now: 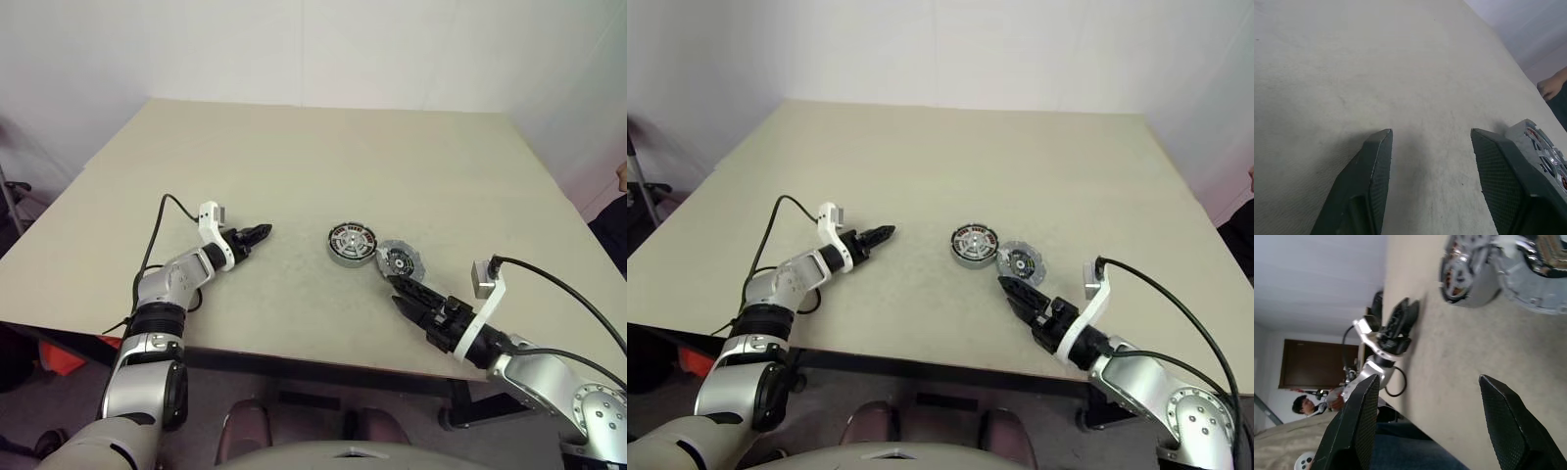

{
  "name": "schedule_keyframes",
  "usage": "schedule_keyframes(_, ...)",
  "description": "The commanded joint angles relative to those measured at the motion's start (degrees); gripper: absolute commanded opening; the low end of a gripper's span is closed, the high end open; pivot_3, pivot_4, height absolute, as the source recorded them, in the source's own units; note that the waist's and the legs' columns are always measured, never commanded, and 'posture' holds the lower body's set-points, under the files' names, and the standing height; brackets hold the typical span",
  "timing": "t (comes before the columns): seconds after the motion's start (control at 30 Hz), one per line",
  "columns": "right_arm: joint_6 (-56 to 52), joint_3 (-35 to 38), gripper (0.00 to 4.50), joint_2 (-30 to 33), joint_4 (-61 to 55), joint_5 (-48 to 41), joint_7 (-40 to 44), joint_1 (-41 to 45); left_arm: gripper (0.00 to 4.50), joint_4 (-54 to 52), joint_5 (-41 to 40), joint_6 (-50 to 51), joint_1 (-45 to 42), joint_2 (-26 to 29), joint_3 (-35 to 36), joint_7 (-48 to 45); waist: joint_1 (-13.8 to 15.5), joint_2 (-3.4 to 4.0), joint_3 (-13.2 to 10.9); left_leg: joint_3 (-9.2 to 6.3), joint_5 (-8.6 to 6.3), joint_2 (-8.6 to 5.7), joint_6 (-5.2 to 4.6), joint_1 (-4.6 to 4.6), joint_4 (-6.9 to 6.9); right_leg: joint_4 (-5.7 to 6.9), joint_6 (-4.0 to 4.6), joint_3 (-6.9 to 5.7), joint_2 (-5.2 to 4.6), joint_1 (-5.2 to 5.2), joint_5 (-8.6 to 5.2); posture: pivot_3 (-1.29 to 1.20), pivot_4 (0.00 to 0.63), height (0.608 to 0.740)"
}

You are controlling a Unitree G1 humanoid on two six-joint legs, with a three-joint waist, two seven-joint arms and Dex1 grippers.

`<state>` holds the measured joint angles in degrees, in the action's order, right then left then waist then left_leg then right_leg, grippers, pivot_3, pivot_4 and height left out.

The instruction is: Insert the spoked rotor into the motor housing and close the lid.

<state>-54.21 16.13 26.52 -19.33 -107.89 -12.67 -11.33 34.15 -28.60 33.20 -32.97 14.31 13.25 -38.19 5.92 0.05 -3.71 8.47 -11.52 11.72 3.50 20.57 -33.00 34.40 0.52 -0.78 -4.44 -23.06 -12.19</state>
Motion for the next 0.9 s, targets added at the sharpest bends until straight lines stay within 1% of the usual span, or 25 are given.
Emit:
schedule_keyframes(0.03, 2.6, -1.2, 3.66, 0.6, 3.3, 4.8, -0.5, 2.6, 2.72, -1.7, 0.3, 0.2, -0.2, 1.0, 0.3, 0.4, 0.0, -0.01, 0.0, 0.0, 0.0, 0.0, 0.0, 0.04, -0.02, 0.0, 0.0, -0.01, -0.01, -0.02, 0.0, 0.0, 0.0, 0.74)
schedule_keyframes(0.2, 3.9, -1.7, 3.66, 0.1, 6.6, 10.0, 0.8, 5.8, 2.72, -1.3, 0.4, 0.1, -0.6, 1.6, 0.6, 0.5, 0.0, -0.02, 0.0, -0.04, 0.0, 0.01, 0.0, 0.19, -0.04, 0.03, 0.0, -0.1, -0.01, -0.11, 0.02, 0.0, 0.0, 0.74)
schedule_keyframes(0.4, 6.7, -1.1, 3.66, -2.3, 9.4, 16.0, 0.7, 9.2, 2.72, -1.5, 0.3, 0.2, -0.6, 1.7, 0.5, 0.8, -0.1, -0.08, 0.1, -0.06, 0.01, 0.02, 0.01, 0.18, -0.19, 0.17, 0.0, -0.12, -0.02, -0.11, 0.02, 0.0, 0.0, 0.74)
schedule_keyframes(0.57, 8.3, -0.5, 3.66, -3.7, 10.9, 20.7, 2.2, 12.3, 2.72, -1.4, 0.4, 0.1, -0.9, 1.8, 0.5, 0.9, 0.0, -0.12, 0.1, -0.05, 0.05, 0.0, 0.08, 0.18, -0.33, 0.28, 0.01, -0.13, -0.12, -0.04, 0.03, 0.0, 0.0, 0.74)
schedule_keyframes(0.73, 9.0, 0.4, 3.66, -4.7, 11.3, 23.0, 4.0, 14.8, 2.72, -1.7, 0.5, 0.2, -0.9, 1.6, 0.2, 0.9, 0.0, -0.12, 0.1, -0.05, 0.13, 0.03, 0.2, 0.26, -0.33, 0.3, 0.04, -0.29, -0.19, -0.01, 0.04, 0.0, 0.0, 0.74)
schedule_keyframes(0.8, 9.1, 0.9, 3.66, -4.7, 11.2, 23.8, 5.1, 15.6, 2.72, -1.9, 0.6, 0.2, -0.7, 1.5, 0.0, 0.9, 0.0, -0.11, 0.1, -0.05, 0.13, 0.04, 0.2, 0.3, -0.32, 0.3, 0.34, -0.34, -0.21, -0.02, 0.22, 0.0, 0.0, 0.74)
schedule_keyframes(0.9, 8.3, 1.1, 3.66, -4.4, 9.4, 23.1, 7.5, 17.4, 2.72, -1.7, 0.6, 0.2, -0.8, 1.6, 0.1, 0.8, 0.0, -0.11, 0.1, -0.05, 0.13, 0.04, 0.19, 0.31, -0.32, 0.29, 0.38, -0.37, -0.21, -0.02, 0.24, 0.0, 0.0, 0.74)
